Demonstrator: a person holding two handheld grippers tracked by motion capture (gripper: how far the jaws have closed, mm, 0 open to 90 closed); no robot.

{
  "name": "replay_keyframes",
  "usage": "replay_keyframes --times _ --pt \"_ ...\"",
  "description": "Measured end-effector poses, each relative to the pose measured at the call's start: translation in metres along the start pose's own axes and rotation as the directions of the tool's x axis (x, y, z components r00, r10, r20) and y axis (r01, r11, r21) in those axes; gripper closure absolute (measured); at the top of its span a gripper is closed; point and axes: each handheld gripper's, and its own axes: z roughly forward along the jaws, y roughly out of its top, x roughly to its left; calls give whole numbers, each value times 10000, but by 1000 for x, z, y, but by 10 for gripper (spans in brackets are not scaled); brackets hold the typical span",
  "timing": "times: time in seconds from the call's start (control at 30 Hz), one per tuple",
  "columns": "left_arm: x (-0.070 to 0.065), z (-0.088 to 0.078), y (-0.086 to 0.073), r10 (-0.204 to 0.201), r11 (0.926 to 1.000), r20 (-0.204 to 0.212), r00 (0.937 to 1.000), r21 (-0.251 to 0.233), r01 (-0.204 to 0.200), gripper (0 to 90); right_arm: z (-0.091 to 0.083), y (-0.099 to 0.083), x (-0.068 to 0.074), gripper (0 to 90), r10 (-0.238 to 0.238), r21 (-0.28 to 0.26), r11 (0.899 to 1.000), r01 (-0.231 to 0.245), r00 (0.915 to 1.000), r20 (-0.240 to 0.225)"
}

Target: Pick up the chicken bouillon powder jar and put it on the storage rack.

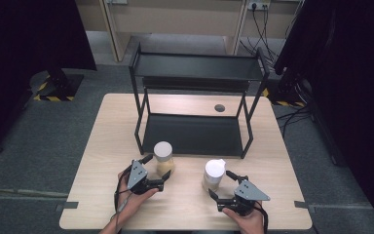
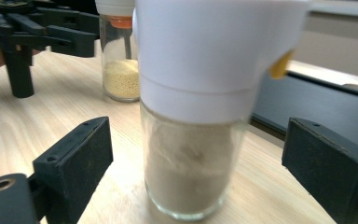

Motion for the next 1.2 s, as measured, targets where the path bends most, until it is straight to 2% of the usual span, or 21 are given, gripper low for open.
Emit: replay_keyframes --times 0.13,0.37,0.53,0.87,1.0,1.2 --pt "0 -4 -4 27 9998 54 10000 -188 -26 88 -7 -6 2 90 -16 -228 9997 20 9999 156" --pt "1 -6 -7 135 9993 192 9997 -362 -128 94 -10 -8 3 92 -79 -370 9993 87 9997 213" --pt "3 -5 -6 11 9987 261 9997 -506 2 94 -10 -9 4 92 -74 -401 9992 84 9997 243" --pt "7 5 5 81 9968 67 9999 -798 -76 110 -11 -10 4 92 -32 -461 9989 43 9997 254" --pt "7 12 12 164 9954 -184 9997 -944 -181 144 -11 -11 4 92 12 -484 9988 1 9996 270" --pt "8 18 20 243 9953 -124 9996 -935 -253 187 -11 -11 4 92 54 -497 9988 -40 9996 284"
